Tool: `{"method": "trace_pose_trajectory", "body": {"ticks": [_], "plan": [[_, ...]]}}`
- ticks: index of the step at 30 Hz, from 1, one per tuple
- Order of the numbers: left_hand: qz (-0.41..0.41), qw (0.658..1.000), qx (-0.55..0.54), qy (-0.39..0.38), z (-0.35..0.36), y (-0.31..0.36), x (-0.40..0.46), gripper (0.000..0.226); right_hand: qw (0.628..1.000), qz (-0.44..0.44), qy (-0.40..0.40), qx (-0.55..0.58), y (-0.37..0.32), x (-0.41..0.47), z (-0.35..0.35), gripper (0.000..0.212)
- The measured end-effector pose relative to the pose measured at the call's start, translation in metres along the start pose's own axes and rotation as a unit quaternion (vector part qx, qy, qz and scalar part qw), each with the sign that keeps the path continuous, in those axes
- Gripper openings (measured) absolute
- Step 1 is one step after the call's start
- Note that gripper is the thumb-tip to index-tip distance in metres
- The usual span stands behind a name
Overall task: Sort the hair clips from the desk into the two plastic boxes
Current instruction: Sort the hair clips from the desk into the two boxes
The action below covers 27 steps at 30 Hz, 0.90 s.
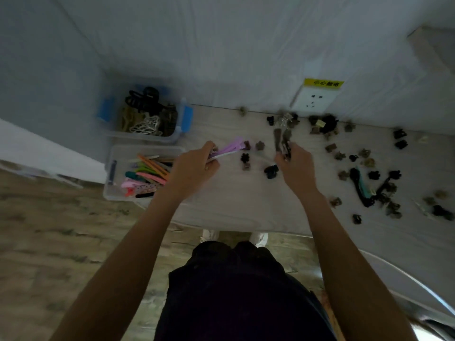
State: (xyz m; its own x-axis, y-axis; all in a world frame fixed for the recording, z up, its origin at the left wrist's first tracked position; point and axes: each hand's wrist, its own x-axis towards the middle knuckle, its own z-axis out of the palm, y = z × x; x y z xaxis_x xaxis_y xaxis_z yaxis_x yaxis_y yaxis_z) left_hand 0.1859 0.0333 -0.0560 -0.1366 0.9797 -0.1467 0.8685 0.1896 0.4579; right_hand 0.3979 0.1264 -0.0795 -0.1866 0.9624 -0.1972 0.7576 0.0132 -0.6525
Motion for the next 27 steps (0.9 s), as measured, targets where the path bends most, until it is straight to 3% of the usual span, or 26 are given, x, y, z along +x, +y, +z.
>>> {"method": "trace_pose_trajectory", "body": {"ticks": [6,10,14,17,21,27], "plan": [[-0.072,0.997,0.019,0.038,-0.042,-0.083,-0.049,0.038,0.98,-0.151,-0.12,0.046,-0.099,-0.025,0.048,0.015],[-0.074,0.994,0.072,-0.028,-0.049,-0.129,-0.059,0.05,0.958,-0.217,-0.186,0.01,-0.146,-0.033,0.073,0.02],[-0.064,0.995,-0.003,-0.081,-0.041,-0.143,-0.063,0.061,0.935,-0.264,-0.21,-0.105,-0.178,-0.034,0.099,0.011],[-0.064,0.997,-0.047,0.021,-0.036,-0.149,-0.075,0.045,0.911,-0.28,-0.201,-0.228,-0.193,-0.035,0.124,0.021],[-0.061,0.98,-0.032,0.189,-0.03,-0.151,-0.09,0.02,0.888,-0.304,-0.205,-0.277,-0.203,-0.036,0.156,0.021],[-0.059,0.973,-0.048,0.219,-0.031,-0.147,-0.085,0.022,0.897,-0.348,-0.207,-0.18,-0.178,-0.05,0.152,0.043]]}}
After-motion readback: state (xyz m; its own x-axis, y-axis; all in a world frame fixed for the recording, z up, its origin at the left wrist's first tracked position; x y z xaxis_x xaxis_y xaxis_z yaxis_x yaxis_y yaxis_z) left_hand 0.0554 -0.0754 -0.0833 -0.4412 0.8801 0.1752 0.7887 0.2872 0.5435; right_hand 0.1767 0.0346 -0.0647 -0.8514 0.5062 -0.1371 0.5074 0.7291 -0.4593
